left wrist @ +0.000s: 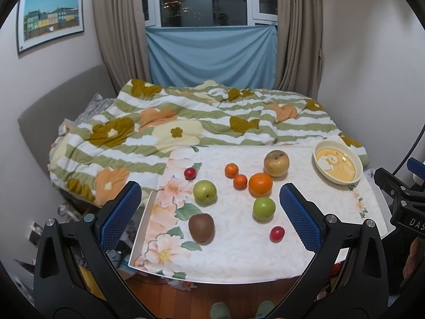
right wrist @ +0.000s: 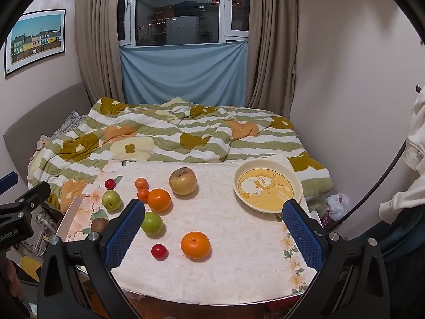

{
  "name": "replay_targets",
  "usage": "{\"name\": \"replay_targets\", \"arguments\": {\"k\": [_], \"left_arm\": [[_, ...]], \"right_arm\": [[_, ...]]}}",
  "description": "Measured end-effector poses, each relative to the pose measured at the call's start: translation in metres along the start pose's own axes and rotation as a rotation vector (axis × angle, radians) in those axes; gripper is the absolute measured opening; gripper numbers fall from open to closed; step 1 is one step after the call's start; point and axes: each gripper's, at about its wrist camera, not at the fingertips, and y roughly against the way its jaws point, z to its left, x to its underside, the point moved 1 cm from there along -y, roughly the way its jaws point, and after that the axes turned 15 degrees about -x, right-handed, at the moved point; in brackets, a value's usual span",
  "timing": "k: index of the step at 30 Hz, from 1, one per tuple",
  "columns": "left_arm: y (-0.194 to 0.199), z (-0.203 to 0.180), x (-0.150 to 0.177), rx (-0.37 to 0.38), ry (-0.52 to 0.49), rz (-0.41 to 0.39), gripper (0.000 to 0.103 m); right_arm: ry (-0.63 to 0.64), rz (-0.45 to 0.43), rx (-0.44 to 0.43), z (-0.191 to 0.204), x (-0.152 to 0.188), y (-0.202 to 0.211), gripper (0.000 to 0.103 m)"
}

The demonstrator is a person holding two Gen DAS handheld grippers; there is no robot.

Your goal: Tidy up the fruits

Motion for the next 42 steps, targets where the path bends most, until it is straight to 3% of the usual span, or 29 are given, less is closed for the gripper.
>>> {"name": "replay_targets", "arguments": {"k": [21,29,37,42], "left_arm": [[-0.02,0.013,0.004,0.008,-0.002,0.022,0.103],[-0.035,0.019,0.007,-0.006,-0.074,-0.004,0.103],[-0.091,0.011,0.032,0.001,-0.185,0.115,0.103],[-0.127,0.004,0.06,0.064,-0.223,0.2,0.103]], "right_arm": [[-0.001,0.002,-0.005,0.009,0.003,-0.005,0.103],[0.017,0.011,0.044,0.016,0.01,-0.018,0.103],[0.008,0.127,0.084,0.009,0.036,-0.06,0.103],[-0.034,0.177,0.096,0.003,0.062,-0.086,0.103]]}}
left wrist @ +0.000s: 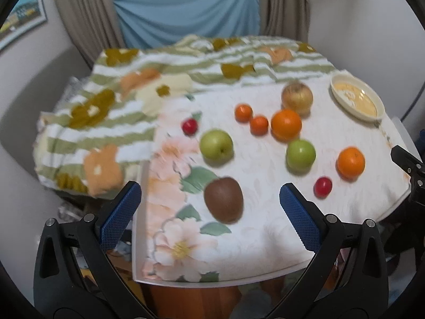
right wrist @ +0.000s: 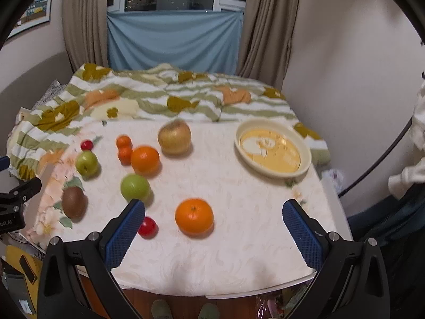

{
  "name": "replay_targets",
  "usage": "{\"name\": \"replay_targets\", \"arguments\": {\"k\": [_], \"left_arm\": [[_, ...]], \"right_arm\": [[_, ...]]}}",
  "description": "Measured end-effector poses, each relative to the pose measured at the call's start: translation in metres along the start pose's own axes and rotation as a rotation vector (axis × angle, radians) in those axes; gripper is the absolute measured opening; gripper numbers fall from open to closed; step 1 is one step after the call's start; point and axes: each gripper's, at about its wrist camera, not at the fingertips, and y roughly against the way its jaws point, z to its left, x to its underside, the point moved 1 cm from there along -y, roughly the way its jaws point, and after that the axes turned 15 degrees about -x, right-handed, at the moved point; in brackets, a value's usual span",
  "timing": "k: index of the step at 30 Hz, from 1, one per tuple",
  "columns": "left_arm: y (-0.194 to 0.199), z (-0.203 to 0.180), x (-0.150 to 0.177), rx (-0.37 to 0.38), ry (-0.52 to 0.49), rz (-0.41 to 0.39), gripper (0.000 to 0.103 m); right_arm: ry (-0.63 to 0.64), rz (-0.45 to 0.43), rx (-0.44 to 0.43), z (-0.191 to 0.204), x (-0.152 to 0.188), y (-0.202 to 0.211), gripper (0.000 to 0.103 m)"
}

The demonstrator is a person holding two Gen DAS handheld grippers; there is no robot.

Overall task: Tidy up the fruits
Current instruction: 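Grasp the brown kiwi with the left tool while the right tool grasps the large orange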

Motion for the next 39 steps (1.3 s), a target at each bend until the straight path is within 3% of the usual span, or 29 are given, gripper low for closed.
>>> {"name": "replay_targets", "arguments": {"k": [9,14,16,23,24,25,34,39], "left_arm": [[-0.056,-0.022,0.02,0.046,-0.059,0.085,0.103],[-0.08,-0.023,0.022,0.074,-0.027,0.148,0.103],[-0.087,-0.02,0.023,0.098,-0.002,0.179,0.085],[-0.107,-0.024,0.022,0.16,0.006,0.239,0.078],[-0.109,-0.025,0.022,0.168,0.007,0.25,0.075],[-0.11,-0.026,0.023,0.172,0.007,0.259,0.065],[-0.112,-0.027,0.025,0.182,-0.005,0.266,0.061],[-0.111,-0.023,0.028,0.178,-0.004,0.265,0.061]], "right_arm": [[-0.036,0.074,0.0,-0.002,0.029,-0.043,0.103],[-0.059,0.109,0.012,-0.004,0.036,-0.062,0.103],[-0.07,0.121,0.016,-0.006,0.038,-0.067,0.103],[-0.104,0.141,0.026,-0.011,0.039,-0.081,0.103],[-0.107,0.142,0.025,-0.011,0.038,-0.083,0.103],[-0.109,0.144,0.024,-0.011,0.038,-0.084,0.102],[-0.13,0.176,-0.024,-0.013,0.032,-0.106,0.077],[-0.121,0.181,-0.032,-0.013,0.026,-0.115,0.068]]}}
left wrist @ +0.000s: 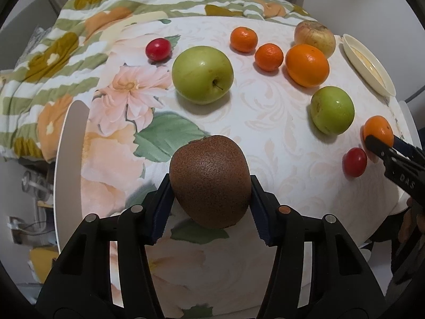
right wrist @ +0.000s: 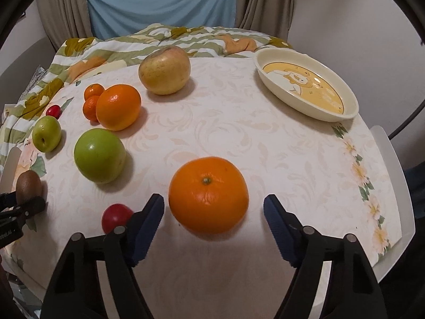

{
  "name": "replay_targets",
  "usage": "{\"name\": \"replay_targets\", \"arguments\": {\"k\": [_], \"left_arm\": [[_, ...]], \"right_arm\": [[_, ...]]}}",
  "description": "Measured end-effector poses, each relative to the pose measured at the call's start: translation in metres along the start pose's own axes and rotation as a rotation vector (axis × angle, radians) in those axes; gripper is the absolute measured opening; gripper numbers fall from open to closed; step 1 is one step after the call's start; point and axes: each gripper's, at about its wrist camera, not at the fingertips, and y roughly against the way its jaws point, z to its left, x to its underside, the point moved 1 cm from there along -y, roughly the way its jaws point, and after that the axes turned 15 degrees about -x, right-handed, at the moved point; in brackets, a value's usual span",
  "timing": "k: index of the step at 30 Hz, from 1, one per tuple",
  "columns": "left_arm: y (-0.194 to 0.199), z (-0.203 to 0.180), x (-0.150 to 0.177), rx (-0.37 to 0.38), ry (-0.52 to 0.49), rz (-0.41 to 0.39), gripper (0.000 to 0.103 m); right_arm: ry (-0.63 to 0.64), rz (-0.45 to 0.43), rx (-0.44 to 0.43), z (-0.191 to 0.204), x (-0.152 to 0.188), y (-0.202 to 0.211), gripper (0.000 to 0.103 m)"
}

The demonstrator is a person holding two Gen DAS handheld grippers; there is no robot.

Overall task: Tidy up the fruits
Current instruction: 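Grasp the brown kiwi with the left tool while the right tool grasps the large orange, then carry the kiwi with the left tool into the duck-print bowl and release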

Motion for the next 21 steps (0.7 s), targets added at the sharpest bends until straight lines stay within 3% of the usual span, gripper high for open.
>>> {"name": "replay_targets", "arguments": {"k": [5,21], "left_arm": [[0.001,0.003,0.001,-0.004,0.011,0.001,0.061],[0.057,0.009,-0.012,-0.001,0.077,-0.087,0.061]], "right_arm": [[0.007,0.019,-0.015,0.001,-0.003,-0.006,0.056],[0.044,-0.026,-0.06,0.008,-0.018,0.039,0.055]]}}
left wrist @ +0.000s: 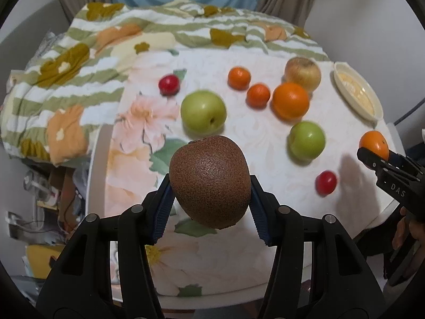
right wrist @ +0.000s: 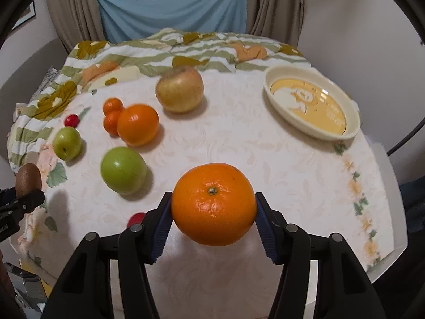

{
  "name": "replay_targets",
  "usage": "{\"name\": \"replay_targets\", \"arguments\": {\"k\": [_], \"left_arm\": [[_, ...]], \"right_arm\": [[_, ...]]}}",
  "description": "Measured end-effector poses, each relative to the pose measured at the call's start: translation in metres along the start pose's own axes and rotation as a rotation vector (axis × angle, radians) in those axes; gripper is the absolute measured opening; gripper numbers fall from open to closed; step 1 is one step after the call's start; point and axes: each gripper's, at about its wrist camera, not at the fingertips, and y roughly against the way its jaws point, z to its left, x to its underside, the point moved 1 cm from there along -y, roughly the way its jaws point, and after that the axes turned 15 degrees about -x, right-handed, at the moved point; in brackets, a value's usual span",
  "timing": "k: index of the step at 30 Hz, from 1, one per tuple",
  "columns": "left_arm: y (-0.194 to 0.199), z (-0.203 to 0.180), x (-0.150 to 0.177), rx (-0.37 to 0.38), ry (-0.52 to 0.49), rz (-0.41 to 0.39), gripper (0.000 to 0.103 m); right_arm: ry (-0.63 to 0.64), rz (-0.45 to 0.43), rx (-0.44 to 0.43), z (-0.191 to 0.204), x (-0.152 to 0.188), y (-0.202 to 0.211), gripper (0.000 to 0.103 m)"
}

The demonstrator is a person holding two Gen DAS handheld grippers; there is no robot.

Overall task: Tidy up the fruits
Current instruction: 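Carry the kiwi with the left tool into the duck-print bowl and release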

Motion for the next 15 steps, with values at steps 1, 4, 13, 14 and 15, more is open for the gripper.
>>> {"name": "replay_targets", "arguments": {"k": [1,4,13,14,15], "left_arm": [[0.006,-0.001,-0.003,-0.003,0.006,-0.008,0.061],[0.02,-0.006,-0.011,-0.004,0.025,-0.021,0.061],[0.069,-0.053,-0.042,-0.045,0.077,-0.09,0.061],[0.071,-0.059,-0.046,-0.048,0.079,-0.096,0.061],[0.075,-0.069,-0.052,-0.052,0.082,-0.102,0.061]], "right_arm": [[0.006,-0.009,-0.005,0.0,-0.002,0.006,0.055],[0.016,-0.027,-0.023,-0.006,-0.011,0.019,0.055],[0.057,-0.049,-0.097,-0.051,-0.042,0.052,0.055],[0.063,-0.053,-0.101,-0.056,-0.047,0.055,0.055],[0.07,-0.06,-0.106,-0.065,-0.052,0.059,0.055]]}}
